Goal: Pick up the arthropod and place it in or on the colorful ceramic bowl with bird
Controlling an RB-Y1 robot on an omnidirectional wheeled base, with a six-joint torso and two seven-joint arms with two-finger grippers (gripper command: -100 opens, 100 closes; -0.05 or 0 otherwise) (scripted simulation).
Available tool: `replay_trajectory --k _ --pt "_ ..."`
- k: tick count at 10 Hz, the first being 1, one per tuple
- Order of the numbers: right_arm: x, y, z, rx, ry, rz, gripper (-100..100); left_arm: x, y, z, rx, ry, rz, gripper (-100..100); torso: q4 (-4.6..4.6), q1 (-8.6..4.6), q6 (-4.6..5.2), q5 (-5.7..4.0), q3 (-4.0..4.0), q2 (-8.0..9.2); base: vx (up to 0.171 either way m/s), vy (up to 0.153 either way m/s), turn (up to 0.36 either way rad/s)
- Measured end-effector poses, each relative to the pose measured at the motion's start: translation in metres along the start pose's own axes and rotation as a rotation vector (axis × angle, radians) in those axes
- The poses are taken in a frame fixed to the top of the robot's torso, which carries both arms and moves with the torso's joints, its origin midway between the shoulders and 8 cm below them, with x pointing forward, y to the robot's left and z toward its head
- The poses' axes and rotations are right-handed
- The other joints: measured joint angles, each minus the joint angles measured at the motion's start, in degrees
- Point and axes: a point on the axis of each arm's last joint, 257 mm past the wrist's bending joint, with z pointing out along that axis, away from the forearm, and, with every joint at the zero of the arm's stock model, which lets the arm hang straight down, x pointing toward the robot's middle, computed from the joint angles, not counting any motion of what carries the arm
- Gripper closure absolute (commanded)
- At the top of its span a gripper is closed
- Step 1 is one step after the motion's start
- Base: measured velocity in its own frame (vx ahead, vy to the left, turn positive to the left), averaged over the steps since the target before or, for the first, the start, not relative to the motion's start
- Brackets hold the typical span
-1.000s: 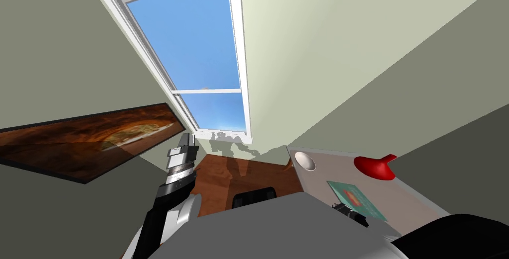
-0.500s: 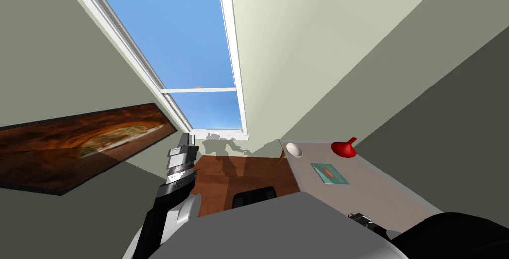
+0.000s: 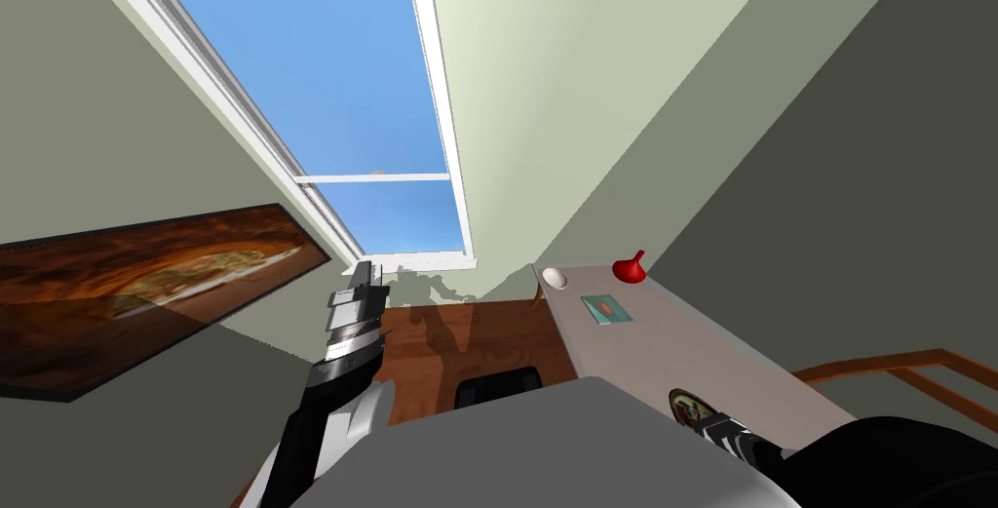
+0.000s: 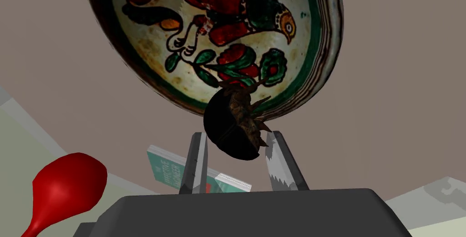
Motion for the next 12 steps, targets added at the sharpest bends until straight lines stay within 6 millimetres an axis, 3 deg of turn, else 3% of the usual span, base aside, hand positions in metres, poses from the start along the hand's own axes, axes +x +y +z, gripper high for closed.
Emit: replay_trajectory --k 1,5,7,8,12 --pt "-0.001 -0.001 0.000 0.002 -0.001 0.001 100 0.000 0.000 0.000 0.000 0.000 0.000 0 -0.04 0.14 -0.10 0.00 -0.19 -0.35 -0.050 -0.008 -0.124" --pt "-0.045 -0.027 0.002 0.022 -0.071 -0.013 100 0.000 0.000 0.000 0.000 0.000 0.000 0 -0.02 0.02 -0.06 0.01 -0.09 -0.15 -0.103 -0.045 -0.076" --pt "-0.049 -0.029 0.000 0.023 -0.073 -0.022 100 0.000 0.000 0.000 0.000 0.000 0.000 0 -0.09 0.24 -0.11 0.01 -0.29 -0.52 0.000 0.000 0.000" --pt "-0.049 -0.030 0.000 0.024 -0.073 -0.018 -100 0.000 0.000 0.000 0.000 0.000 0.000 0 -0.12 0.25 -0.12 0.01 -0.34 -0.59 0.000 0.000 0.000" --pt "-0.049 -0.030 0.000 0.024 -0.073 -0.018 -100 0.000 0.000 0.000 0.000 0.000 0.000 0 -0.13 0.24 -0.12 0.01 -0.36 -0.62 0.000 0.000 0.000"
